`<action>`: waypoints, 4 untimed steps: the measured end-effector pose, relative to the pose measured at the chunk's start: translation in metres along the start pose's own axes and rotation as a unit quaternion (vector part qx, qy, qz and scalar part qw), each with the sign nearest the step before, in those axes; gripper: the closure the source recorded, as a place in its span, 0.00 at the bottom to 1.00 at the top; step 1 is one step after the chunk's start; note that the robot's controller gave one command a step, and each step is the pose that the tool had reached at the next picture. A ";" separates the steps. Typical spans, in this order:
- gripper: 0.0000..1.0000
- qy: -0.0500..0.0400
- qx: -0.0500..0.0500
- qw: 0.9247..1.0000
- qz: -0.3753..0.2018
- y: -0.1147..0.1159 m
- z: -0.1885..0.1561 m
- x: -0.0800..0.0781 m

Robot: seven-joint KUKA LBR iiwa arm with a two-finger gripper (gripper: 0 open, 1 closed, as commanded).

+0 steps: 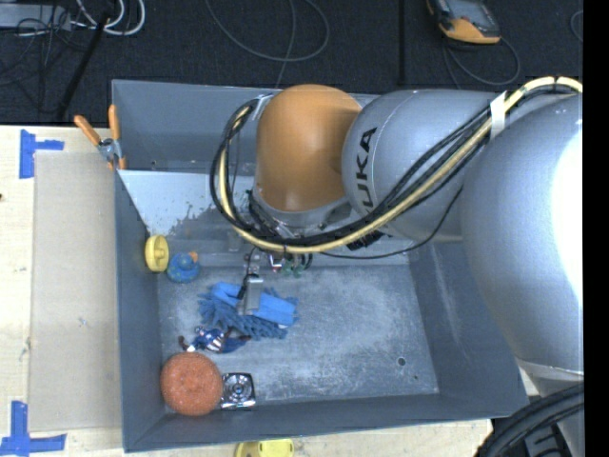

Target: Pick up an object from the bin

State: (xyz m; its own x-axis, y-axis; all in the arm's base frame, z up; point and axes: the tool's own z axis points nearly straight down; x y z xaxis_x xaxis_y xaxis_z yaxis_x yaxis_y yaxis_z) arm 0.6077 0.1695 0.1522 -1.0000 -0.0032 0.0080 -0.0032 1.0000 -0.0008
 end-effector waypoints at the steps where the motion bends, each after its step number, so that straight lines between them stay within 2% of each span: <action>1: 0.00 -0.004 -0.001 1.000 0.001 -0.001 -0.005 -0.002; 2: 0.00 -0.005 -0.001 0.999 -0.040 -0.017 0.046 0.030; 3: 1.00 -0.004 -0.001 0.984 -0.177 0.006 0.078 0.023; 4: 1.00 -0.004 -0.001 0.984 -0.176 0.006 0.078 0.023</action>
Offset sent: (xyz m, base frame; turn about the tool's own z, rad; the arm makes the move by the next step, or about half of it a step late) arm -0.0532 -0.0304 -0.0822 -0.1318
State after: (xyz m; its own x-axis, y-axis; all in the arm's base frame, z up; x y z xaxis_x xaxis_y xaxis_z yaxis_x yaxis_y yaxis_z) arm 0.5840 0.1750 0.0746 -0.9367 -0.3502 -0.0009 -0.3502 0.9367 0.0016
